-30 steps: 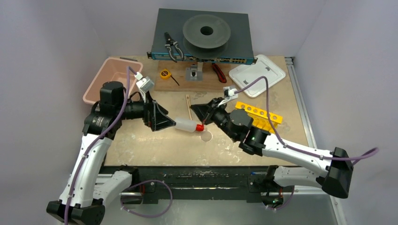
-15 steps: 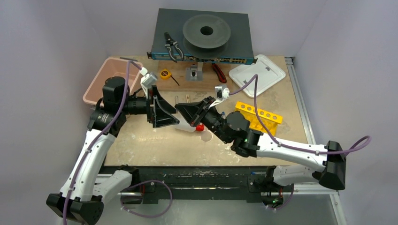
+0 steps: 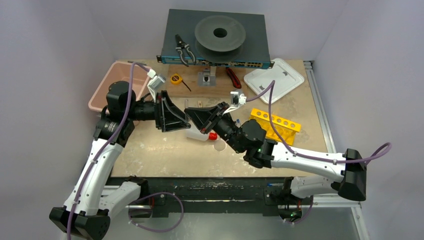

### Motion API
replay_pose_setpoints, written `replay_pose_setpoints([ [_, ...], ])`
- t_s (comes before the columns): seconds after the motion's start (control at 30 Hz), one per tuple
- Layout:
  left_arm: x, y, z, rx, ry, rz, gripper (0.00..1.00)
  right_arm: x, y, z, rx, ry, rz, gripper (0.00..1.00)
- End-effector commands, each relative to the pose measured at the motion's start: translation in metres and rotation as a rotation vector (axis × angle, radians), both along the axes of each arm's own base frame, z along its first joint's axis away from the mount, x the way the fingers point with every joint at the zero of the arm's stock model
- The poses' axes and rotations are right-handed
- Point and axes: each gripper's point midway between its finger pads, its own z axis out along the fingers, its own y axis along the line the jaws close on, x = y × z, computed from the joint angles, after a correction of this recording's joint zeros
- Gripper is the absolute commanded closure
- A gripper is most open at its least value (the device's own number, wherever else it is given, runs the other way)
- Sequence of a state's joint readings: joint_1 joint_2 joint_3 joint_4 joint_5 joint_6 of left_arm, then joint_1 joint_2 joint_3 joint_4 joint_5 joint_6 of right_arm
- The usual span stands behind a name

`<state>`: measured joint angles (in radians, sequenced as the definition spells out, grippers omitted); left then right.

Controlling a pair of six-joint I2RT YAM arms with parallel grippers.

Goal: Organize the chemistry lab equipment

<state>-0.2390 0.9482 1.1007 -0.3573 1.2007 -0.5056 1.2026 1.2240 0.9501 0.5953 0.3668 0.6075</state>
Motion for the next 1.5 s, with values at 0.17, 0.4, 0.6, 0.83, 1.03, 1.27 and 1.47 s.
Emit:
replay_pose_setpoints([
  [0.17, 0.002, -0.002, 0.005, -0.004, -0.023, 0.007, 0.64, -0.004, 0.001, 0.027, 0.073, -0.044, -0.026, 1.0],
  [0.4, 0.005, -0.002, 0.003, 0.008, -0.025, 0.013, 0.86, -0.006, 0.003, 0.021, 0.049, -0.041, -0.024, 1.0],
  [0.6, 0.004, 0.004, -0.008, 0.087, -0.068, 0.029, 1.0, -0.011, -0.002, 0.029, -0.041, -0.066, 0.008, 0.78],
  [0.83, -0.001, 0.01, -0.013, 0.137, -0.138, 0.022, 1.0, 0.0, -0.014, 0.028, -0.3, -0.089, 0.289, 0.43],
  [1.03, -0.006, 0.013, -0.016, 0.162, -0.182, 0.002, 1.0, -0.027, -0.017, 0.019, -0.423, -0.117, 0.54, 0.38],
  [1.27, -0.014, 0.015, -0.02, 0.201, -0.231, -0.031, 1.0, -0.027, -0.011, 0.008, -0.478, -0.126, 0.584, 0.25],
  [1.47, -0.024, 0.013, -0.025, 0.243, -0.291, -0.069, 1.0, -0.019, -0.002, 0.005, -0.465, -0.11, 0.573, 0.33],
])
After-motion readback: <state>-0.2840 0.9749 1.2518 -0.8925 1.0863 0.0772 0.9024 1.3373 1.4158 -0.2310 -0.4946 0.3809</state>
